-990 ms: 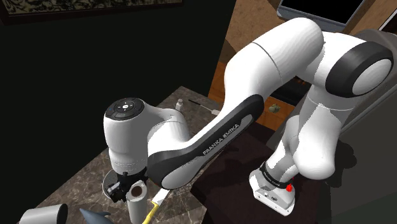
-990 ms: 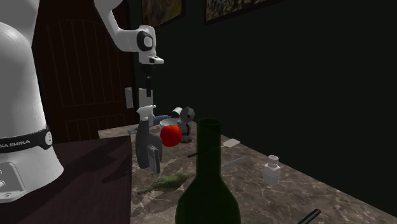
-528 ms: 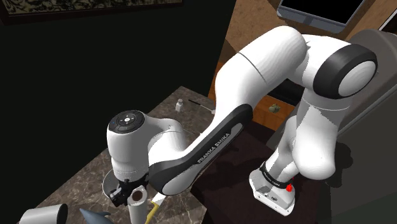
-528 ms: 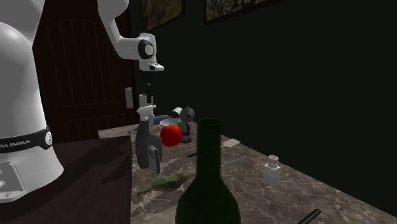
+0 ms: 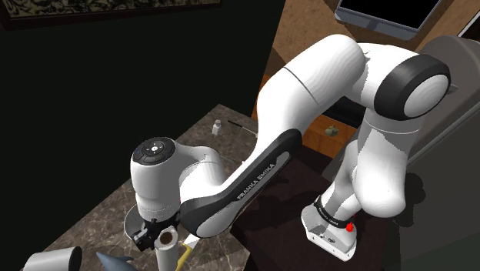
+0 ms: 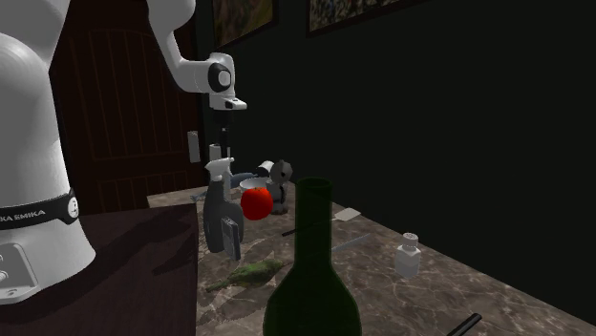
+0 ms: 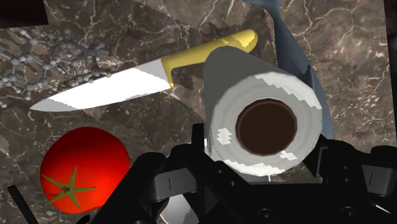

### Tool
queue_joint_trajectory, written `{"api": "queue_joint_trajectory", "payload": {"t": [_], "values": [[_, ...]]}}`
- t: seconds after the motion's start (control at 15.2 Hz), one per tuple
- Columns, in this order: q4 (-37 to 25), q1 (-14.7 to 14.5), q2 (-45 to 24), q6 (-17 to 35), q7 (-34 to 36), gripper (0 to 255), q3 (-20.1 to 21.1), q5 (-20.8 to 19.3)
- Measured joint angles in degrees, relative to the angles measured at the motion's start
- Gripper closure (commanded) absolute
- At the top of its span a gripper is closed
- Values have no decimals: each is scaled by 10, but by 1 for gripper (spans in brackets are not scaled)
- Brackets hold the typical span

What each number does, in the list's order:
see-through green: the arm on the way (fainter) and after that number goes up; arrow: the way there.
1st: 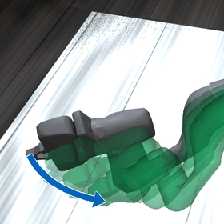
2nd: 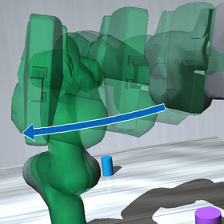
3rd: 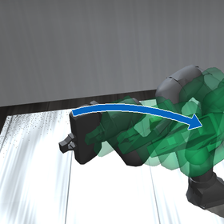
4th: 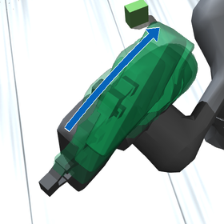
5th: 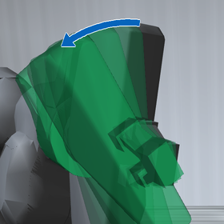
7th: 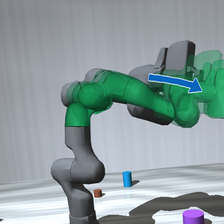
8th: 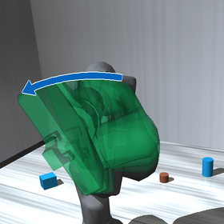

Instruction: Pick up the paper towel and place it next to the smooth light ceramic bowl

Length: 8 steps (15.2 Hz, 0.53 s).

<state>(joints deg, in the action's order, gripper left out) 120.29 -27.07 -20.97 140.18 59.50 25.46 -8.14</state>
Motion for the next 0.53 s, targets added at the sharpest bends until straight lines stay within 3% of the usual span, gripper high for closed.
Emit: {"api": "queue_joint_trajectory", "payload": {"t": [0.07, 0.53], "values": [[0, 0, 0, 0, 0, 0, 0, 0], [0, 3, 7, -6, -3, 0, 2, 4]]}}
